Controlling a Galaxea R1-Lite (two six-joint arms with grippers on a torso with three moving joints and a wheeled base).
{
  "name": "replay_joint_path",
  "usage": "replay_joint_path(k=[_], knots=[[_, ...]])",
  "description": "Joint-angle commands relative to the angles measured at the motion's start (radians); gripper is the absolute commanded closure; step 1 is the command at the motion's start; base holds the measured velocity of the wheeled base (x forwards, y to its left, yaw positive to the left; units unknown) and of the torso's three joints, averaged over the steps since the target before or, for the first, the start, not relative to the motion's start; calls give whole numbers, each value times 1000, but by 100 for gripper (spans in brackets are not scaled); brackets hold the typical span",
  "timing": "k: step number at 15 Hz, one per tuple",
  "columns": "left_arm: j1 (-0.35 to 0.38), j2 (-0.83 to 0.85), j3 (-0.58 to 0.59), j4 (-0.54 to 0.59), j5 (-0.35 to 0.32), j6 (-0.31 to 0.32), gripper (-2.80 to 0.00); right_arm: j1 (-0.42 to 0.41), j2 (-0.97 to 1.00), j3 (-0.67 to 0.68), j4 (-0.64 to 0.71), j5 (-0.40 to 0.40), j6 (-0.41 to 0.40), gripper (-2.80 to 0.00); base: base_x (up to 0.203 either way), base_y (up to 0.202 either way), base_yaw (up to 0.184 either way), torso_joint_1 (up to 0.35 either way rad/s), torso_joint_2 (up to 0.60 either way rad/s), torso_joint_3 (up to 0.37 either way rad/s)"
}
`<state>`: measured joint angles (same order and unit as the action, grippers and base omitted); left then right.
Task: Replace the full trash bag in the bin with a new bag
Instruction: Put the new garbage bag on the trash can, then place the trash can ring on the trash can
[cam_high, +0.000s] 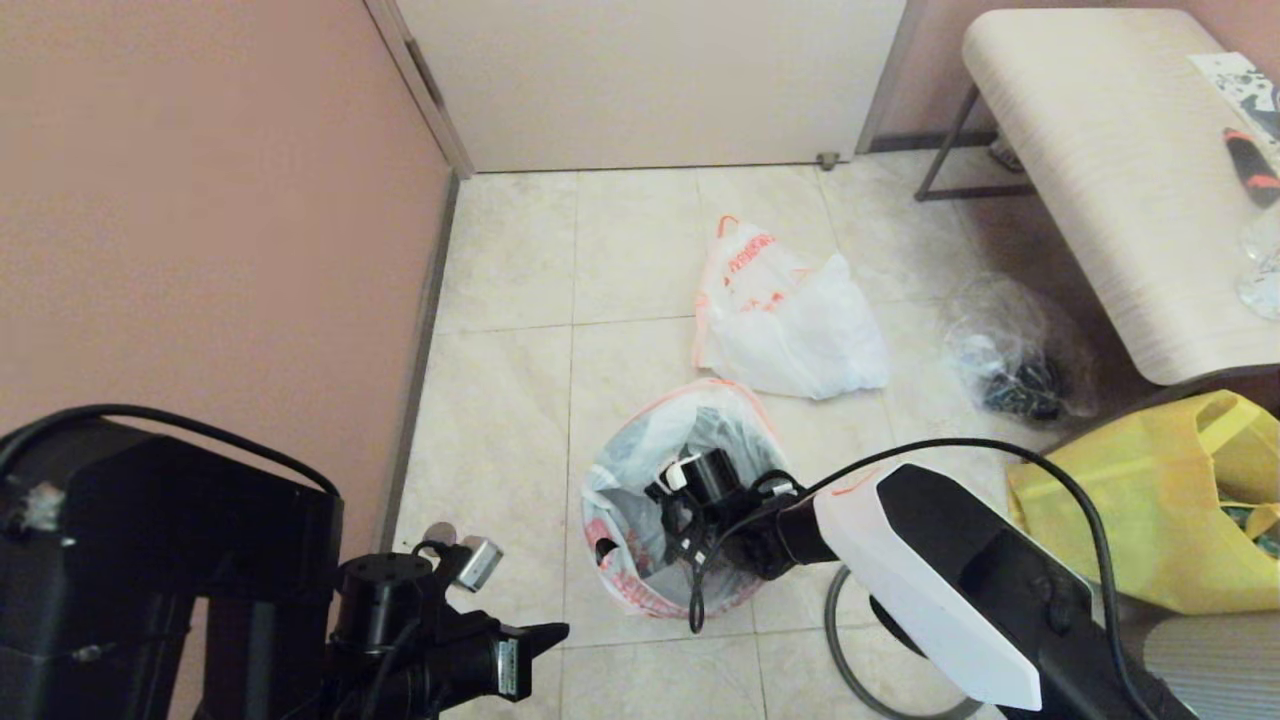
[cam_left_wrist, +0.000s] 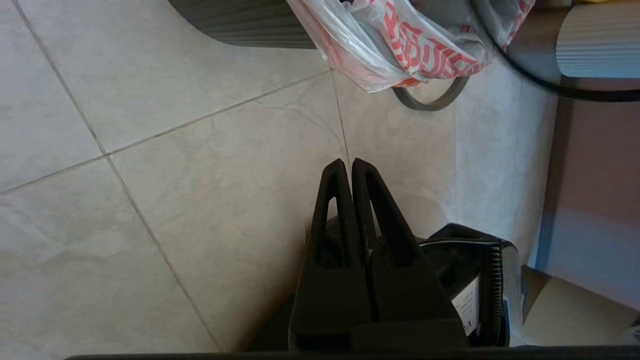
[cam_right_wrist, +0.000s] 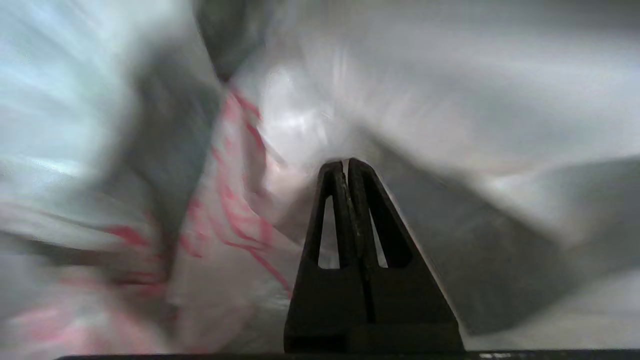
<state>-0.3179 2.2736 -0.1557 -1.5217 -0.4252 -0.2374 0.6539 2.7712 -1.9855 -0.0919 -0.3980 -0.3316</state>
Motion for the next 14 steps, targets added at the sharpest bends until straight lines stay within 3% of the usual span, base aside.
replay_joint_path(k=[1, 4, 8, 11, 14], knots=[[3, 3, -1, -8, -3, -2, 0, 28, -88, 19, 7, 0, 38, 0, 0, 0, 0, 0, 0, 0], [8, 8, -4, -8, -3, -1, 0, 81, -243, 109, 96, 21, 186, 0, 0, 0, 0, 0, 0, 0], [14, 23, -7, -8, -3, 41, 0, 85, -425, 232, 135, 53, 300, 0, 0, 0, 0, 0, 0, 0], [19, 23, -8, -8, -4, 41, 0, 31, -557, 398, 133, 52, 318, 0, 0, 0, 0, 0, 0, 0], [17, 12, 14, -8, -40, 50, 0, -89, -754, 662, 128, 52, 354, 0, 0, 0, 0, 0, 0, 0]])
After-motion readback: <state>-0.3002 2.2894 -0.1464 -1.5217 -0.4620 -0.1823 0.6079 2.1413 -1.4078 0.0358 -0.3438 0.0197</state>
